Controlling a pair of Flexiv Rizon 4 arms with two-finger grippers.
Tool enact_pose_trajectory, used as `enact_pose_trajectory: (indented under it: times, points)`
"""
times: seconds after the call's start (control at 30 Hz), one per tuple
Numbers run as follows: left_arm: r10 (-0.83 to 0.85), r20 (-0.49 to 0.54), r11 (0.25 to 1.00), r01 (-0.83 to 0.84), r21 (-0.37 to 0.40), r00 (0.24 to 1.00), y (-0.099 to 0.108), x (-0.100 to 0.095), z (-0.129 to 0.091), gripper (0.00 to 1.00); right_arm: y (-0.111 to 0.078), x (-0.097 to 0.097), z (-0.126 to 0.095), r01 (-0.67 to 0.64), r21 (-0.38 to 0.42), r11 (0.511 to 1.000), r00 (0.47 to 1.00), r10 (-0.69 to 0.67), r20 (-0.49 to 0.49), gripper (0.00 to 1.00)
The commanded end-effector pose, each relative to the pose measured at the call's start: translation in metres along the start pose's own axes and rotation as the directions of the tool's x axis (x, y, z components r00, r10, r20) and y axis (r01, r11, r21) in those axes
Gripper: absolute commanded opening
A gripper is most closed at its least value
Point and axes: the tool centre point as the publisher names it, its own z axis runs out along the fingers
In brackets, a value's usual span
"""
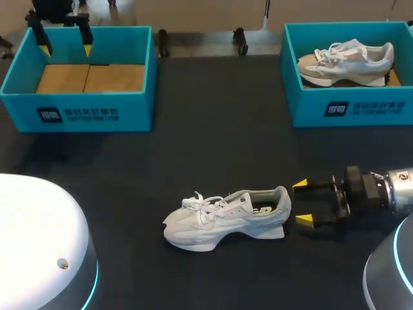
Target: Take the shoe out of the shoebox, open the shoe tongue, remove and reinsert the insole, then place the shoe into the shoebox
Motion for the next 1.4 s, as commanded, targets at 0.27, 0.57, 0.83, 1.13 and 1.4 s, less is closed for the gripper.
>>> enact_pose_trajectory:
  times: [0.27, 0.57, 0.83, 1.13, 1.4]
  points:
    - [0.000, 0.000, 1.000, 0.000, 0.000, 1.000, 0.000, 0.000, 0.000, 1.00, 0.001, 0.002, 0.010, -0.002, -0.003, 1.000, 1.000, 0.002, 0.026, 1.00]
    - [0.000, 0.000, 1.000, 0.000, 0.000, 1.000, 0.000, 0.000, 0.000, 1.00, 0.003, 0.005, 0.019, 0.016, -0.005, 1.000, 1.000, -0.016, 0.021, 1.00]
    - [0.000, 0.000, 1.000, 0.000, 0.000, 1.000, 0.000, 0.000, 0.000, 1.00, 0.003, 0.009, 0.022, 0.040, -0.022, 0.999, 0.999, -0.039, 0.011, 1.00]
    - [0.000, 0.000, 1.000, 0.000, 0.000, 1.000, 0.000, 0.000, 0.000, 1.00, 0.004, 0.012, 0.026, 0.065, -0.041, 0.997, 0.998, -0.064, 0.012, 1.00]
    - [0.000, 0.000, 1.000, 0.000, 0.000, 1.000, 0.000, 0.000, 0.000, 1.00, 0.005, 0.009, 0.034, 0.078, -0.050, 0.996, 0.997, -0.077, 0.005, 1.00]
